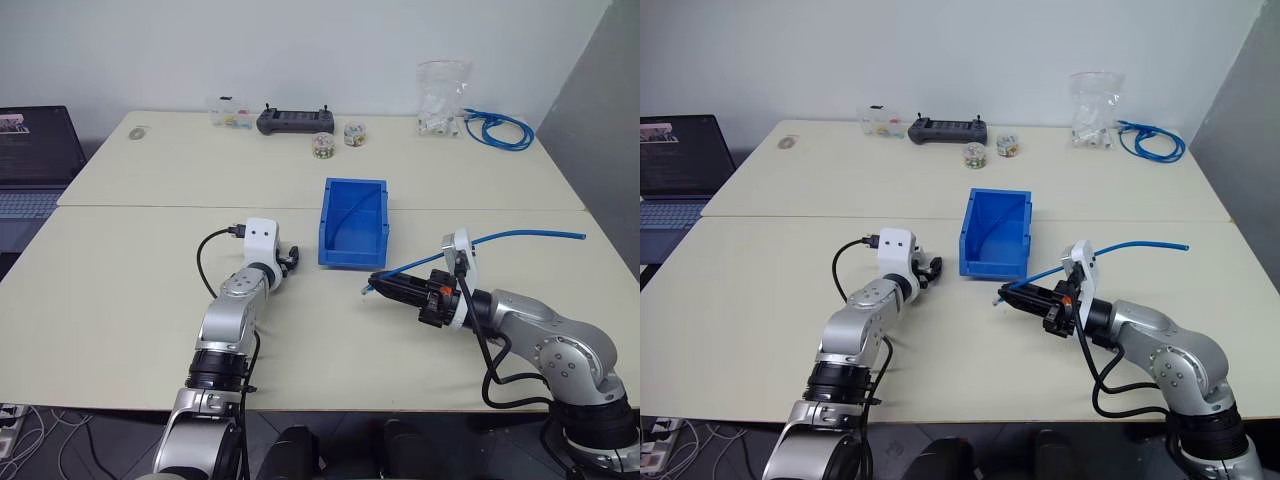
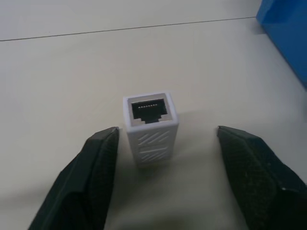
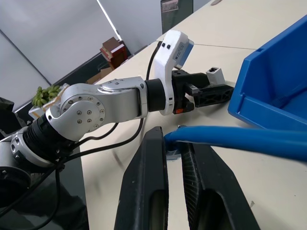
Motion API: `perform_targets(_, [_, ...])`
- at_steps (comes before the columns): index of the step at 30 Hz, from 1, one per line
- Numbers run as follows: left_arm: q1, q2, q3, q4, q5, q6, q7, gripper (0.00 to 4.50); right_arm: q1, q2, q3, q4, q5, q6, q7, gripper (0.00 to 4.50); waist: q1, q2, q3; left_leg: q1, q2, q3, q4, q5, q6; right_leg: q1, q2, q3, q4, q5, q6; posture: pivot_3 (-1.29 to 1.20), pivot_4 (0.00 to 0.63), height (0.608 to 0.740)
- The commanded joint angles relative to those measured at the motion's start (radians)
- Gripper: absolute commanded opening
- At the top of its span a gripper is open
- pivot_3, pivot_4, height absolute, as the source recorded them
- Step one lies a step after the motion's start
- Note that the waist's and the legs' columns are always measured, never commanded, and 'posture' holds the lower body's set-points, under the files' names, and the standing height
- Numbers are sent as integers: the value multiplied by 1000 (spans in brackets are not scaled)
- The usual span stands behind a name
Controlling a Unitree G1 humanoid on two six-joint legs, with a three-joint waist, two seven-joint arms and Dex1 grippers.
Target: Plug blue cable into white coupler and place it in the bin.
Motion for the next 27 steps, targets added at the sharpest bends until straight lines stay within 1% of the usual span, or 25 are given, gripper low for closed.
perform_targets(1, [-5,12,-2,42,29,-3,1,2431,-6,5,-9,-42,2,-17,12,116,-1,0,0,0,0,0,0,0,0,0,0,0,0,0,0,0,150,740])
perform_targets(2, [-6,16,3,49,30,-4,4,2199,-6,5,-8,-42,1,-17,13,116,-1,0,0,0,0,0,0,0,0,0,0,0,0,0,0,0,150,740])
perform_targets(3, [-7,19,7,55,31,-6,5,2107,-6,6,-8,-42,1,-17,13,116,-2,0,0,0,0,0,0,0,0,0,0,0,0,0,0,0,150,740])
perform_targets(7, [5,26,11,49,30,-6,4,1161,-7,9,-7,-42,-3,-18,12,116,-4,0,0,0,0,0,0,0,0,0,0,0,0,0,0,0,150,740])
perform_targets(9, [24,30,12,27,26,4,0,807,-8,11,-7,-41,-5,-18,11,116,-6,0,0,1,0,0,0,0,0,0,0,0,0,0,0,0,150,740])
perform_targets(12, [68,60,9,-40,15,29,-36,782,-7,15,-8,-47,-10,-21,4,116,-10,0,0,1,0,0,0,0,0,0,0,1,1,0,0,0,150,740])
perform_targets(14, [140,123,-10,-151,-5,48,-124,782,-2,3,-11,-58,-21,-27,8,116,-21,0,0,1,1,0,0,0,0,0,0,1,1,0,0,0,150,740])
perform_targets(16, [214,203,-36,-261,-43,64,-251,782,10,-14,-13,-72,-37,-35,17,116,-30,1,0,1,1,1,-1,0,0,-1,1,1,1,0,0,0,150,740])
perform_targets(18, [270,279,-68,-359,-99,87,-388,782,27,-28,-12,-83,-55,-50,26,116,-28,1,0,2,1,1,-1,0,0,-1,1,2,1,0,0,0,150,740])
perform_targets(20, [295,328,-92,-442,-185,83,-537,782,42,-38,-7,-94,-72,-68,32,115,-24,1,0,1,1,1,-1,0,0,-1,1,2,1,0,0,0,150,740])
perform_targets(21, [296,359,-121,-469,-202,58,-612,782,50,-44,-2,-99,-84,-77,37,115,-19,1,0,1,1,1,-1,0,0,0,0,1,0,0,0,0,150,740])
perform_targets(24, [267,426,-215,-477,-194,-21,-781,782,64,-58,18,-108,-124,-102,56,115,-5,1,0,-1,0,0,0,0,0,0,0,0,-2,-2,4,0,150,740])
perform_targets(27, [208,434,-293,-412,-170,-79,-885,782,74,-72,42,-111,-172,-132,77,114,-2,1,0,-1,0,0,-1,0,0,0,0,0,-3,0,0,0,150,740])
